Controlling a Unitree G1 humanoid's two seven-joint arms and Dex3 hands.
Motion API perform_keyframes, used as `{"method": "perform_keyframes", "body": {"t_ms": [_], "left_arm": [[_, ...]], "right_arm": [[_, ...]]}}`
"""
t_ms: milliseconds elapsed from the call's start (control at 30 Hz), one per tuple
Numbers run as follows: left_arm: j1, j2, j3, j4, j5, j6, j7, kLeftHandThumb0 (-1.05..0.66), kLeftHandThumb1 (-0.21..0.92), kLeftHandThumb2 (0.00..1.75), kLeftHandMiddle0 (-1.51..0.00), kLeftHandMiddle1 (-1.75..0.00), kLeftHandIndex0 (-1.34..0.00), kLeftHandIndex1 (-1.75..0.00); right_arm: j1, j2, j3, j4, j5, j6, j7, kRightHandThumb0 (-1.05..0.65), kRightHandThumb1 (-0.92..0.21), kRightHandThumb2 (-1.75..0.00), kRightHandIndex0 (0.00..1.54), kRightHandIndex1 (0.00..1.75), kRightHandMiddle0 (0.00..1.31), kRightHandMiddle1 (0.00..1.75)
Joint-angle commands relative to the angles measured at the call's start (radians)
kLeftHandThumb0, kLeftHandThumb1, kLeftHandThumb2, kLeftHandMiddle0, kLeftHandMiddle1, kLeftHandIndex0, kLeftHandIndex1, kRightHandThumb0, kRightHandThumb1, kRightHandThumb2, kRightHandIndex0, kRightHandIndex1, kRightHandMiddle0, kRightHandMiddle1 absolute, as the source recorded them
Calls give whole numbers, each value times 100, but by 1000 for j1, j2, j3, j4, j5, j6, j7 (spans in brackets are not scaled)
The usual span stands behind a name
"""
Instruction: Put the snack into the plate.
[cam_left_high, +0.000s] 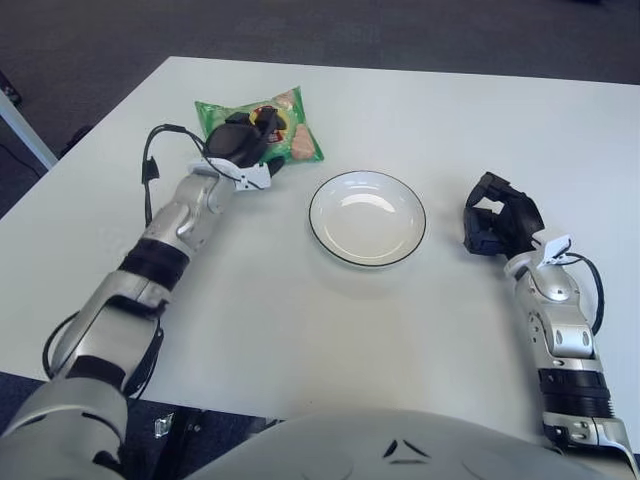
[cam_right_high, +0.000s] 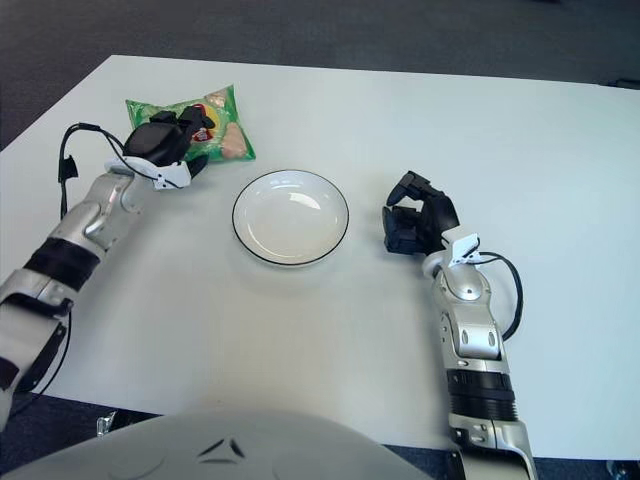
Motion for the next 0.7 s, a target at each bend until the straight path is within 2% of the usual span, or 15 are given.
{"method": "perform_keyframes", "body": {"t_ms": [0,433,667], "left_arm": [[242,93,73,-419,117,157,-154,-81,92,95,-50,-114,-9,-132],[338,107,131,-598,221,198,-234,-83,92,79,-48,-112,-13,-133],[356,88,158,-628,254,220,-269,-82,92,74,-51,-115,-13,-132]], "right_arm": [[94,20,25,73,-28,73,7,-48,-32,-131,126,175,61,175],[87,18,29,83,-35,74,1,-48,-32,-131,125,175,61,175],[86,20,28,87,-31,71,5,-48,-32,-131,125,175,61,175]]}}
